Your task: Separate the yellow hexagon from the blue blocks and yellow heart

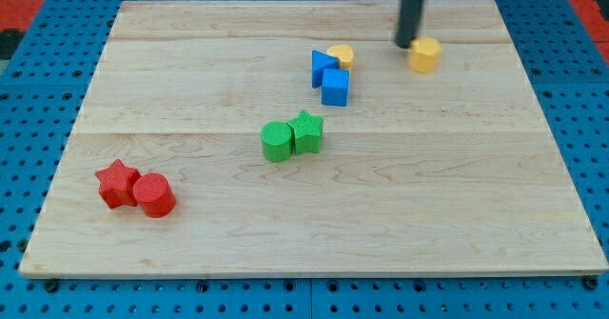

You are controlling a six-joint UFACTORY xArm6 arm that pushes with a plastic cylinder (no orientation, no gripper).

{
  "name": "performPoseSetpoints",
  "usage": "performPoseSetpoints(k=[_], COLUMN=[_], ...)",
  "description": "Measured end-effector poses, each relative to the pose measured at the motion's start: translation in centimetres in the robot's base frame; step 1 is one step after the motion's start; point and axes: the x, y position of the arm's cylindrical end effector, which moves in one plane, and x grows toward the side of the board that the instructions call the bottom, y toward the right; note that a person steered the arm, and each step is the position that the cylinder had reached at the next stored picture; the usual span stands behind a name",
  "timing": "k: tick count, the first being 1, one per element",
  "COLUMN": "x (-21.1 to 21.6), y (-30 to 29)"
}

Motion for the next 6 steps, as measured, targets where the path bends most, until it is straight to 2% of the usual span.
performPoseSetpoints(k=[1, 2, 4, 5, 6], x=[2.9, 1.8, 8.1, 3.2, -2.7], y=[1.2, 3.7, 4.2, 2.8, -4.0])
